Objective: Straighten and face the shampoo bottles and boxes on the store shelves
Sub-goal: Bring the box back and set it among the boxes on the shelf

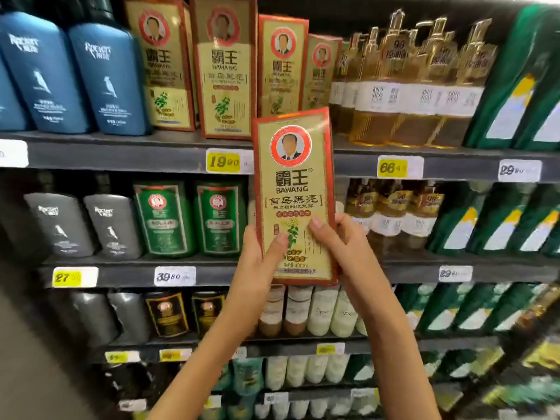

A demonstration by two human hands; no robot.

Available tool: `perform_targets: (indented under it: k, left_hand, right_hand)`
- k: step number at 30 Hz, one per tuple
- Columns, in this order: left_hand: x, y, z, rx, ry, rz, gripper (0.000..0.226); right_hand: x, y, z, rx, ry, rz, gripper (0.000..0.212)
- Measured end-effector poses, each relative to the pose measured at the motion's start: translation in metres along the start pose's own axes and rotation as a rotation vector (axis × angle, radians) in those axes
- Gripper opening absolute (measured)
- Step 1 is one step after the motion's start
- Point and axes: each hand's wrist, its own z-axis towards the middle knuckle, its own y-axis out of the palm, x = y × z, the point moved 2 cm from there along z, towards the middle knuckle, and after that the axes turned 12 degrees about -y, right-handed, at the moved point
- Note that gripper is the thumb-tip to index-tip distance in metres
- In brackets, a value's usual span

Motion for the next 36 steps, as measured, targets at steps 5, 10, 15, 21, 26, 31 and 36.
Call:
perform_targets:
  k: [5,10,15,21,26,31,36]
  left_hand:
    - [-0.031,-0.004,-0.025,-0.054,-0.075,-0.009,0.041]
    - [-0.033,0.003,-0.033,-0.071,-0.094,0.073,0.037]
    - [-0.018,0.017,-0.051,-0.028,0.045,0.324,0.061]
    - [-0.009,0.021,-0.035,-0.019,0.055,0.275,0.088]
    - [-0.021,0.003,-0.031,-0.247,-0.150,-0.099,0.048]
    - [-0.038,-0.004,-0.040,-0.428,-0.267,-0.168,0.092]
    - [-0.047,-0.013,-0.038,-0.394,-0.226,0.062,0.073]
  right_hand:
    - [0.006,-0.004,-0.022,-0.104,0.068,0.254,0.054]
    - [0.021,-0.006,-0.031,0.046,-0.012,0.190,0.047]
    - [0.020,-0.003,-0.037,0.203,-0.181,-0.006,0.036]
    - [0.017,-0.005,-0.043,0.094,-0.132,0.277,0.047]
    - [0.021,-0.017,-0.037,0.177,-0.181,-0.152,0.028]
    - [0.036,-0.015,-0.044,0.025,0.097,0.318,0.053]
    - [0.045,-0.016,-0.044,0.158,0.138,0.330,0.025]
